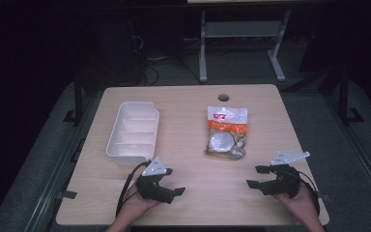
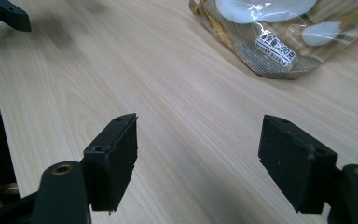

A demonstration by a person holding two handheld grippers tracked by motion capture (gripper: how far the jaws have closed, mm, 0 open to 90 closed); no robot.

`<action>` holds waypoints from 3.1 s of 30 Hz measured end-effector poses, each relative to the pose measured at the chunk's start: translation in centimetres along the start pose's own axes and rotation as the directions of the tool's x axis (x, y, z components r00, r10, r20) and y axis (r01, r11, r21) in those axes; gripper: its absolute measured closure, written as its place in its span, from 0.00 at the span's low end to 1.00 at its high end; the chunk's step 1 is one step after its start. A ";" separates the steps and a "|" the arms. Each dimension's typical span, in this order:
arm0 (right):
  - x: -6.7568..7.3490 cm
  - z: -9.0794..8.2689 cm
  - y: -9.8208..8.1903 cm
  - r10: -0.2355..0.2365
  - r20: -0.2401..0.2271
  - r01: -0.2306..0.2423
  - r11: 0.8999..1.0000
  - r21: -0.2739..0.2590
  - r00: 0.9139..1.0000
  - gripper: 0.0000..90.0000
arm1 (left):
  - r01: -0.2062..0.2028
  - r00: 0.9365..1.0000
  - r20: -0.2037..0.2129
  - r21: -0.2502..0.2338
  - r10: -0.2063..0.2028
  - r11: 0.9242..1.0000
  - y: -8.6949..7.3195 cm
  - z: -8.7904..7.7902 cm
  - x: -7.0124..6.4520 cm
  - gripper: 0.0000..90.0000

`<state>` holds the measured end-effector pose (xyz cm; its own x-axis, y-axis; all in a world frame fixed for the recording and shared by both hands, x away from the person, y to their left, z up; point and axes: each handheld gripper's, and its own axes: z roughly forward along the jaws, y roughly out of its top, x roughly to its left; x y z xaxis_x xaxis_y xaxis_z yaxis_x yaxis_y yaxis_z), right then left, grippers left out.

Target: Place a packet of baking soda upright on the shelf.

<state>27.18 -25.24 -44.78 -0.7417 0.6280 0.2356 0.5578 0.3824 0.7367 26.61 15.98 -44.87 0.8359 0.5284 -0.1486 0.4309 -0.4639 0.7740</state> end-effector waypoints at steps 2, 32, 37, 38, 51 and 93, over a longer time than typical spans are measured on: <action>0.0 0.0 0.2 -0.002 0.001 0.002 1.000 -0.004 1.000 0.30 | 0.002 1.000 0.000 -0.002 -0.002 1.000 0.0 0.0 0.0 0.19; -4.1 4.5 8.4 -0.005 0.083 0.002 1.000 0.027 0.997 0.80 | 0.087 0.996 -0.007 -0.038 -0.088 0.995 4.0 1.3 1.5 0.27; -4.3 6.2 8.1 -0.014 0.094 0.003 0.994 0.109 0.995 0.88 | 0.083 0.997 -0.009 -0.026 -0.083 0.996 5.8 2.9 1.7 0.29; -4.4 6.4 8.0 -0.014 0.097 0.002 0.992 0.125 0.995 0.89 | 0.086 0.996 -0.005 -0.024 -0.086 0.996 6.2 3.3 1.7 0.29; -4.9 6.8 7.4 -0.007 0.127 -0.011 0.990 0.138 0.992 0.95 | 0.155 0.988 -0.020 0.011 -0.154 0.988 12.2 8.7 4.7 0.30; -4.5 7.0 6.6 -0.046 0.151 0.029 0.993 0.114 0.987 0.99 | 0.416 0.907 0.056 0.035 -0.418 0.909 13.3 16.4 9.8 0.93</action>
<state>36.76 -20.80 -45.45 -0.7017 0.7050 0.1033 0.5753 0.4750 0.6659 46.13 3.31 -46.12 0.5969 0.6335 -0.4923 0.7514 -0.2264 0.6198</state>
